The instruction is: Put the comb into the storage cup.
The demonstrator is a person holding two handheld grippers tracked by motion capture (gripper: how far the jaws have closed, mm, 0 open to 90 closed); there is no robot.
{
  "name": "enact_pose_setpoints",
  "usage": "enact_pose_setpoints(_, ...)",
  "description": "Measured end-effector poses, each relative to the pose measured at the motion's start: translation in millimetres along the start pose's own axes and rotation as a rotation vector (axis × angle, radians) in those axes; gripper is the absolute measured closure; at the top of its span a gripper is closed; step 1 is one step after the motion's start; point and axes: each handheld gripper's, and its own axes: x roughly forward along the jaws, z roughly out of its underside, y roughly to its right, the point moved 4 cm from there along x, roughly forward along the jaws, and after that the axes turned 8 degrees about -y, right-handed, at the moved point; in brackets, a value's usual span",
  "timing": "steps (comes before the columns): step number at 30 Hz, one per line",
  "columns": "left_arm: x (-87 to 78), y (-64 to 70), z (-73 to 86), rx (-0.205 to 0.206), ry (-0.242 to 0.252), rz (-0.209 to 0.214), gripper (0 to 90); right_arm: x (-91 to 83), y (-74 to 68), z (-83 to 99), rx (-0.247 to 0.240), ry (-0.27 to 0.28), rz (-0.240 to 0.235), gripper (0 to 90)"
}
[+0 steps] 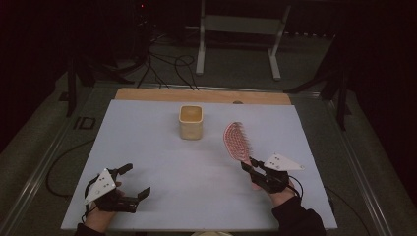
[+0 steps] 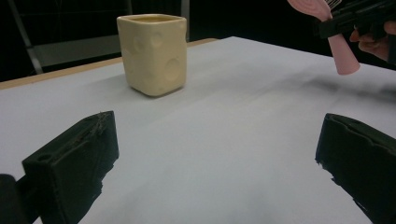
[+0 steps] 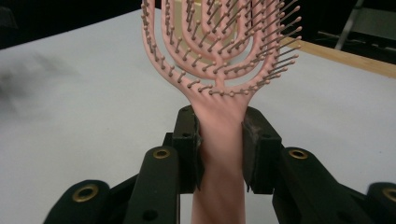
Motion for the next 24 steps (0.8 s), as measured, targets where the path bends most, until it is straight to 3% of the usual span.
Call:
enact_pose_setpoints(7,0.5,1.0,0.0,0.004,-0.006,0.007,0.2,1.0,1.8,1.9,-0.019,0.029,0.018,70.3)
enact_pose_setpoints(15,2.2,4.5,-0.6,0.013,-0.017,0.026,0.3,6.0,2.1,14.5,-0.024,-0.013,0.037,70.3)
enact_pose_setpoints(24,3.6,6.2,-1.8,0.013,-0.046,0.036,0.2,1.8,3.1,13.5,-0.015,-0.004,0.050,70.3)
